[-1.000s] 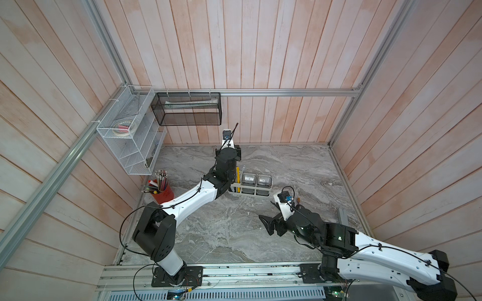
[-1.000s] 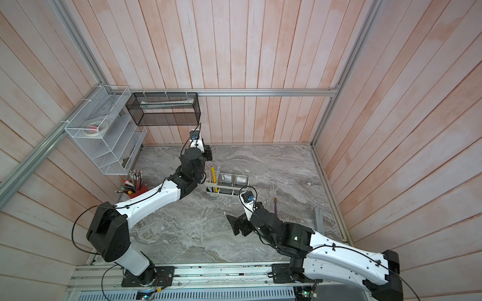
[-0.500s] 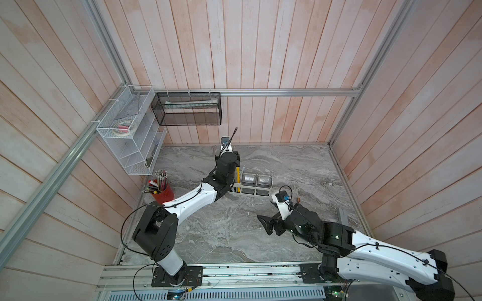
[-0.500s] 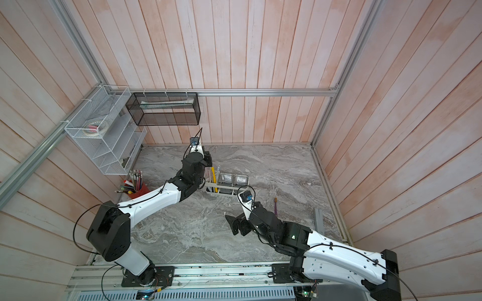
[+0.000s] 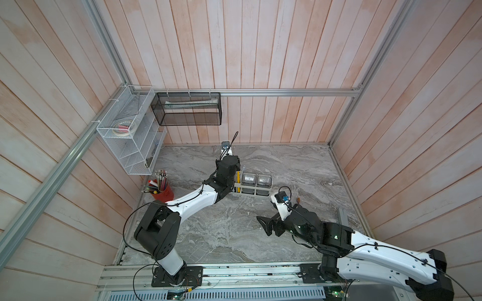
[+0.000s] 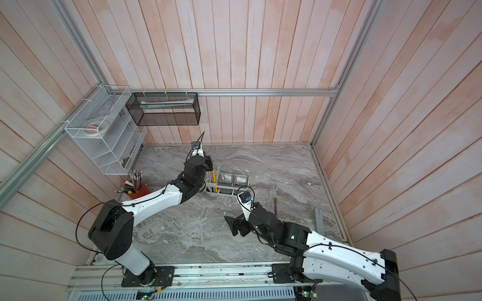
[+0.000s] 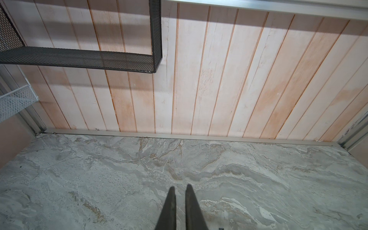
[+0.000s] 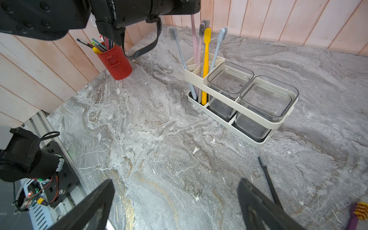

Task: Place the toothbrush into the toothbrush holder
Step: Place the toothbrush in the toothbrush holder.

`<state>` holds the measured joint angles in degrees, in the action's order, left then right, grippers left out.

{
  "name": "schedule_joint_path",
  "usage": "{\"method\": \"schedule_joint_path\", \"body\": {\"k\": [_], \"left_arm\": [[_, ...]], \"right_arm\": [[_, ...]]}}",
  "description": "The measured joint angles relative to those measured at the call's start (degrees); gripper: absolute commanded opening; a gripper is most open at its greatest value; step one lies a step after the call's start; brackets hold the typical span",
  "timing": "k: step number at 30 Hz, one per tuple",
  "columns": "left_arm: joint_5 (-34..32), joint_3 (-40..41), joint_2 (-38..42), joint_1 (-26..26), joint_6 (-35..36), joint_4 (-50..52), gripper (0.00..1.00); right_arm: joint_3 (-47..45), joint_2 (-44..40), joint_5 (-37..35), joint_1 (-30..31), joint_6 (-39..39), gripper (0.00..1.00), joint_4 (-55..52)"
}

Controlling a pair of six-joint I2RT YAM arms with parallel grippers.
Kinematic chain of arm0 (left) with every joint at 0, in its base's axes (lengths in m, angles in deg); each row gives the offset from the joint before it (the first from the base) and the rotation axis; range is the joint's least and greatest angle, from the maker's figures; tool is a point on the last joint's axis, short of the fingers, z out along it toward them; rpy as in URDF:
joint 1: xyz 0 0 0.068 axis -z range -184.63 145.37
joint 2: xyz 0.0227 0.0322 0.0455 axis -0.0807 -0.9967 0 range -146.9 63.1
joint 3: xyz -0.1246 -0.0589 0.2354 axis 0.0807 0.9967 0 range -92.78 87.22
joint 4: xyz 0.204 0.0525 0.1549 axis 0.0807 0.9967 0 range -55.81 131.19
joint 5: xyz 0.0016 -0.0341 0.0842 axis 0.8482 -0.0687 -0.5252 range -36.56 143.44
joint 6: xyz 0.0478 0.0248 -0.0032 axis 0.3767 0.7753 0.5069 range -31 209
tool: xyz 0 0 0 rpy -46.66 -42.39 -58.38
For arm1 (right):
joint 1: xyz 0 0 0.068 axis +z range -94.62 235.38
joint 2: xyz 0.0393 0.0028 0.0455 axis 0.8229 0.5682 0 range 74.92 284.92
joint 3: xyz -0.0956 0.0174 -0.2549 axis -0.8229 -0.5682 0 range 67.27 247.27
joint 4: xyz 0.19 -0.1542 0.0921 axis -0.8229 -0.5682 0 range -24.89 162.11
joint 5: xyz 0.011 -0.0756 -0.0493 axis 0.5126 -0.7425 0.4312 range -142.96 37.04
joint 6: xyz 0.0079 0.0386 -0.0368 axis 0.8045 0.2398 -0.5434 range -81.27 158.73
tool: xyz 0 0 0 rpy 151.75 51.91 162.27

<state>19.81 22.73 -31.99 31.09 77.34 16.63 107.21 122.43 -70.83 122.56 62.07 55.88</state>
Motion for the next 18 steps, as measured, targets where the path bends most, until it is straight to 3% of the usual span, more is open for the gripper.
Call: {"method": "schedule_joint_path", "body": {"k": [18], "left_arm": [[0.4, 0.0, -2.2, 0.0, -0.6, 0.1, 0.03]], "right_arm": [[-1.6, 1.3, 1.3, -0.2, 0.0, 0.98, 1.7]]}}
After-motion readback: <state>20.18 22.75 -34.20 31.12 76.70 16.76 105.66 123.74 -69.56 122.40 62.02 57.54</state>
